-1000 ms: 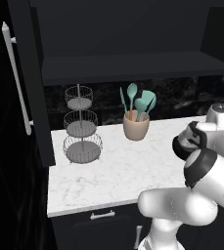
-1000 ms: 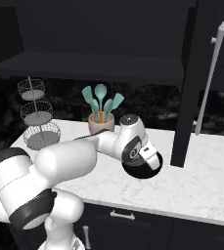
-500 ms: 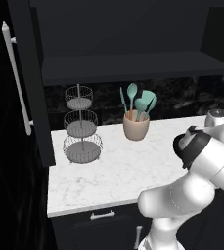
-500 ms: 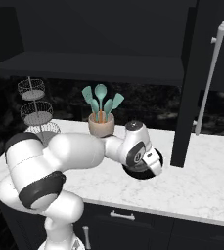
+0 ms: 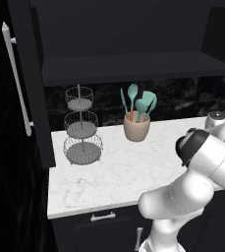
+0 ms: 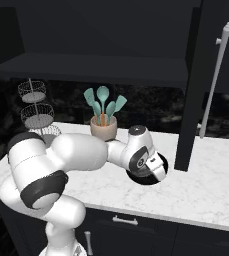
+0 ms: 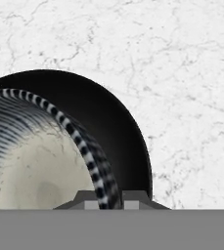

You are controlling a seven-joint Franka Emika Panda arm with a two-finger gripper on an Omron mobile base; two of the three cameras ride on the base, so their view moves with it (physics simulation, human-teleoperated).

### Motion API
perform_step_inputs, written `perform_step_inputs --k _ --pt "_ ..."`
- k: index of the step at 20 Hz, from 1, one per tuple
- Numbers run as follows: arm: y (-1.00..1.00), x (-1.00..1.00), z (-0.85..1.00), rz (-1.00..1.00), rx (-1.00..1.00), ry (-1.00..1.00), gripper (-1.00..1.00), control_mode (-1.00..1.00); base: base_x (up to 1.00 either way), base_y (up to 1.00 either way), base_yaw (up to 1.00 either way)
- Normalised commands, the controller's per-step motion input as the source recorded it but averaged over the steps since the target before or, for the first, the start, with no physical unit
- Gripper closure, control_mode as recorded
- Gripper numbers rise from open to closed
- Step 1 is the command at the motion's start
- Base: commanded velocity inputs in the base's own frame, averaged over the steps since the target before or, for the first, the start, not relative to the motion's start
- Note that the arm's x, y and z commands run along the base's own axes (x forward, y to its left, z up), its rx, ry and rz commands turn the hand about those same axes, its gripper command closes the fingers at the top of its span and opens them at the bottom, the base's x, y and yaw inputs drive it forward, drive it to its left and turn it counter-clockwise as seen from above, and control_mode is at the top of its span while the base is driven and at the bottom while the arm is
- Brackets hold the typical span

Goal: Pick up the bowls on the counter and stack them on top of one another in the open cabinet. Place the smaller bowl on top of the larger bowl.

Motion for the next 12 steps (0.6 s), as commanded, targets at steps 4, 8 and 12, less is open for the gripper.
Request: perform_step_inputs --k 4,8,12 --pt "0.00 0.35 -0.04 0.00 0.00 0.00 1.00 -1.00 0.00 0.00 0.00" --pt "-0.02 0.18 -0.03 -0.01 0.00 0.00 1.00 -1.00 0.00 0.00 0.00" --pt "-0.14 -0.06 0.00 -0.01 0.01 -0.02 1.00 -1.00 0.00 0.00 0.00"
